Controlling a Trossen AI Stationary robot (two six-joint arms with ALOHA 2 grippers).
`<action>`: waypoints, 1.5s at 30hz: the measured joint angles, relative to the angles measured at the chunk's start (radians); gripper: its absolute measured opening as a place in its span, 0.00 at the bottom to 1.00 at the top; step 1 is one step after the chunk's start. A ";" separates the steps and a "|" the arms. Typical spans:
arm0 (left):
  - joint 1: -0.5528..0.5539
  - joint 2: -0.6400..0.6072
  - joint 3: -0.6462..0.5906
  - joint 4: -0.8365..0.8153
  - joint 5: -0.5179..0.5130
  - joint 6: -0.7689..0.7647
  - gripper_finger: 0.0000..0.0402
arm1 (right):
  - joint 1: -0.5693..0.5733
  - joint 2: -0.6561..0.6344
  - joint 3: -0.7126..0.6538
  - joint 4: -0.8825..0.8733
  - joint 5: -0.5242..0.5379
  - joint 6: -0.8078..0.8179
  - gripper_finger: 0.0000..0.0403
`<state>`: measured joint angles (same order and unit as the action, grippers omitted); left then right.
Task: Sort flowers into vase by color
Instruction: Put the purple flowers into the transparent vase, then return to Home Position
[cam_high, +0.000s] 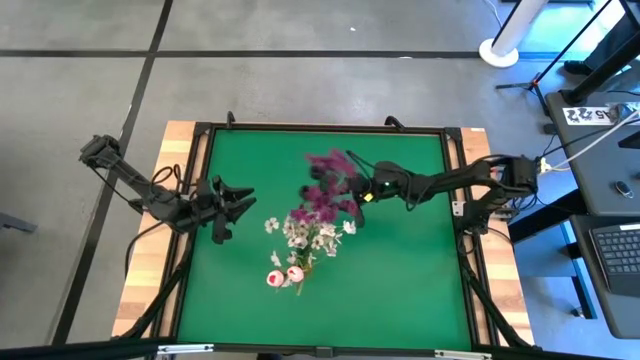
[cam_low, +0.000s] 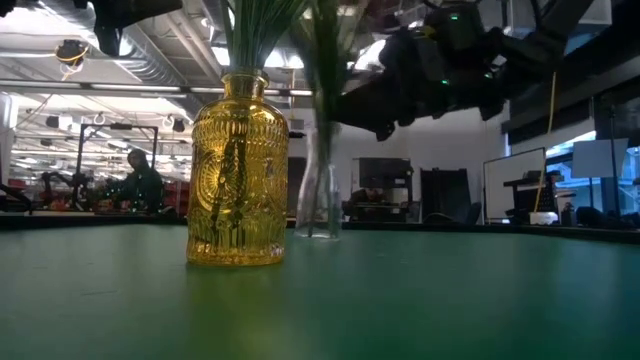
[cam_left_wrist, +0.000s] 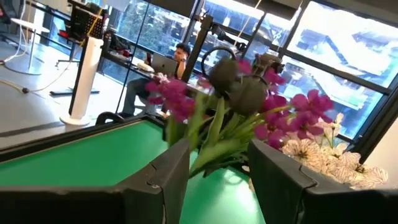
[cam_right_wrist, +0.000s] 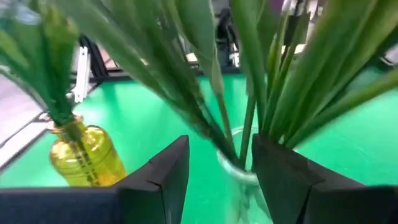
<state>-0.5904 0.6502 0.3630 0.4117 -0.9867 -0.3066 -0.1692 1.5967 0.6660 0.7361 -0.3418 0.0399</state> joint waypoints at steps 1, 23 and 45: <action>0.000 -0.003 0.000 0.001 0.000 0.002 0.40 | 0.000 0.008 0.021 -0.028 0.001 -0.007 0.43; -0.003 -0.016 0.000 -0.002 0.001 -0.003 0.40 | -0.001 -0.107 0.156 -0.507 -0.007 -0.103 0.43; -0.027 -0.025 -0.001 -0.040 0.028 0.017 0.40 | -0.001 -0.418 0.157 -0.815 0.125 -0.149 0.43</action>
<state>-0.6170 0.6254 0.3623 0.3713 -0.9591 -0.2895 -0.1703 1.1783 0.8227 -0.0784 -0.2170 -0.1095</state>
